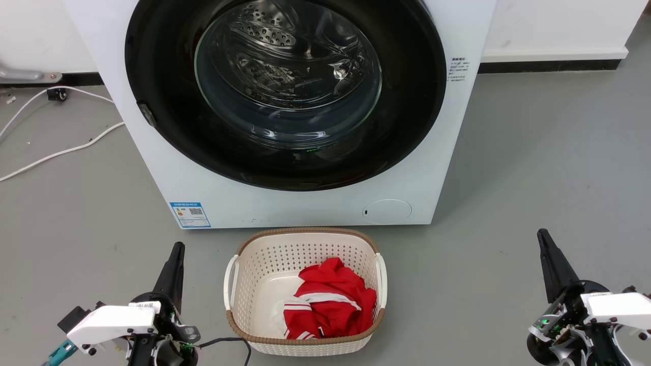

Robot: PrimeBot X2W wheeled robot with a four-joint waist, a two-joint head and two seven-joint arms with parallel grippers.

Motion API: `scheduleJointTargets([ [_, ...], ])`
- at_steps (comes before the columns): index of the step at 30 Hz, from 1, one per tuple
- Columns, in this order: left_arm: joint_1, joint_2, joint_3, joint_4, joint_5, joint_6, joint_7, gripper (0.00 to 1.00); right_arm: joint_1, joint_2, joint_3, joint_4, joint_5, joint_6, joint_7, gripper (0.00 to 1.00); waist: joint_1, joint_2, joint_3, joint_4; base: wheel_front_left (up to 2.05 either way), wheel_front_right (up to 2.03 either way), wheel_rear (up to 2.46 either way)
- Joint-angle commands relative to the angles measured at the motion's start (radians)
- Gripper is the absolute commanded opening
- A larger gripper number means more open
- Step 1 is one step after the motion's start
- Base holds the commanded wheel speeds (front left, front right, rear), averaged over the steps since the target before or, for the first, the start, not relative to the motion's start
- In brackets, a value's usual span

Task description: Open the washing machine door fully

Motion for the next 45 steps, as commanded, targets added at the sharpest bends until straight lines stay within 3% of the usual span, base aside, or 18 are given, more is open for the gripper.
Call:
scheduleJointTargets([
  [1, -0.008, 0.000, 0.002, 0.001, 0.006, -0.003, 0.003, 0.00, -0.014, 0.002, -0.002, 0.001, -0.003, 0.000, 0.002, 0.00, 0.0000, -0.0001, 0.000, 0.000, 0.00, 0.00, 0.00],
  [12, -0.008, -0.002, 0.005, 0.002, 0.009, -0.003, 0.007, 0.00, -0.015, 0.004, -0.005, 0.002, -0.007, 0.000, 0.005, 0.00, 0.0000, -0.0001, 0.000, 0.000, 0.00, 0.00, 0.00],
  [13, 0.000, -0.002, 0.004, 0.000, 0.003, 0.000, 0.002, 1.00, 0.000, 0.003, -0.003, 0.000, -0.001, 0.000, 0.001, 1.00, 0.0000, -0.0001, 0.000, 0.000, 0.00, 0.00, 0.00],
  [27, 0.006, -0.006, -0.026, -0.039, 0.082, 0.000, -0.059, 1.00, 0.030, 0.006, 0.013, -0.049, -0.055, 0.000, -0.059, 1.00, 0.0000, -0.0001, -0.001, -0.002, 0.00, 0.00, 0.00],
  [45, 0.008, -0.009, -0.054, -0.128, 0.530, 0.000, -0.131, 1.00, 0.057, 0.009, 0.021, -0.164, -0.566, 0.000, -0.132, 1.00, 0.0000, -0.0001, -0.004, -0.002, 0.00, 0.00, 0.00],
])
